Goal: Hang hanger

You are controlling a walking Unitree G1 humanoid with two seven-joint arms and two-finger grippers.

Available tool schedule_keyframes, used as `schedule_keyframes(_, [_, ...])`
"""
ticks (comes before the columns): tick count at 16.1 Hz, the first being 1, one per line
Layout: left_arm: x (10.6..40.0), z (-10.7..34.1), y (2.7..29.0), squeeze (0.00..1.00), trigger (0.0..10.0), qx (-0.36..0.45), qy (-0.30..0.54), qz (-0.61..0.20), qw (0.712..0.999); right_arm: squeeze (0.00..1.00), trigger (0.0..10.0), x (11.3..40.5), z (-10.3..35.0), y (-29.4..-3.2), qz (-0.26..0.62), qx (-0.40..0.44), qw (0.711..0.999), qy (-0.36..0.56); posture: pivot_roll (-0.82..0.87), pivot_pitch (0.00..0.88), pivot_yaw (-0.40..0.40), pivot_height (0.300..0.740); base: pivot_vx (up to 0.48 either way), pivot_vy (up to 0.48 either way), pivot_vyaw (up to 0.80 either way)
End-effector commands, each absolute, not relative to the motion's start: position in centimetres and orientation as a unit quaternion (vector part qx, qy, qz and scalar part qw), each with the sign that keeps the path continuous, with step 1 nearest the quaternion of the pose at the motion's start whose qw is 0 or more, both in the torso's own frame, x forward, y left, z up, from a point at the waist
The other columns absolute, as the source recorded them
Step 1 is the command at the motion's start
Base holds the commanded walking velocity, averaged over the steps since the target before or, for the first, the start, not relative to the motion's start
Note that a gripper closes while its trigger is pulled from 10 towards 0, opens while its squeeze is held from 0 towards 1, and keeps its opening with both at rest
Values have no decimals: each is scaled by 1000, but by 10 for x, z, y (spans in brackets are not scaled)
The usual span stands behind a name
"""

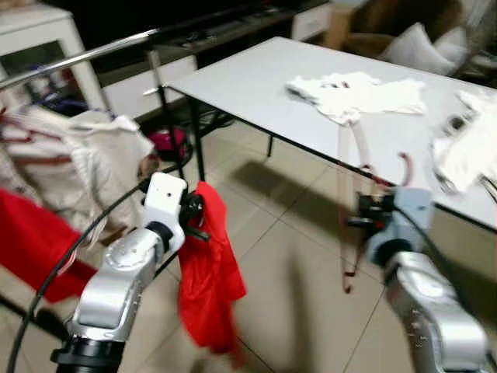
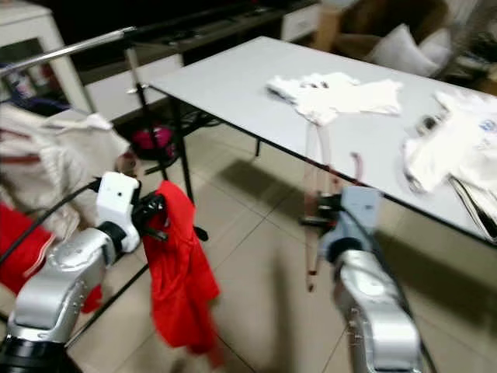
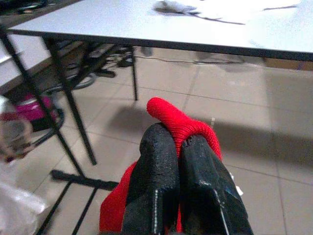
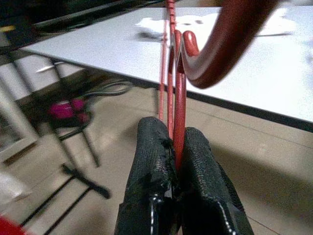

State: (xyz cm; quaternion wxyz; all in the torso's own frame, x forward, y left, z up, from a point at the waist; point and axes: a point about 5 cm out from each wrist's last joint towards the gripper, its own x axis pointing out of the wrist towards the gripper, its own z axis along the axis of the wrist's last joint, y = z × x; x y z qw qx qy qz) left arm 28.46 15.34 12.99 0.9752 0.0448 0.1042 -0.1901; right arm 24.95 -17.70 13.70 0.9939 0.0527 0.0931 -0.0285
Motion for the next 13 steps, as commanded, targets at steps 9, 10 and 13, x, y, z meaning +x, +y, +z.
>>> schedule_keyframes(9, [288,134,159,0,10000,56,91,-180,978,0,10000,250,139,-173,-22,57,994,91,-39,0,43,740,0,115,-178])
schedule_keyframes(10, [288,134,156,0,10000,63,89,-188,976,0,10000,250,138,-172,-23,56,994,92,-36,0,44,740,0,-480,-800])
schedule_keyframes(13, [287,132,154,0,10000,36,100,-191,976,0,10000,251,138,-172,-22,56,994,92,-35,0,44,740,0,-160,-800])
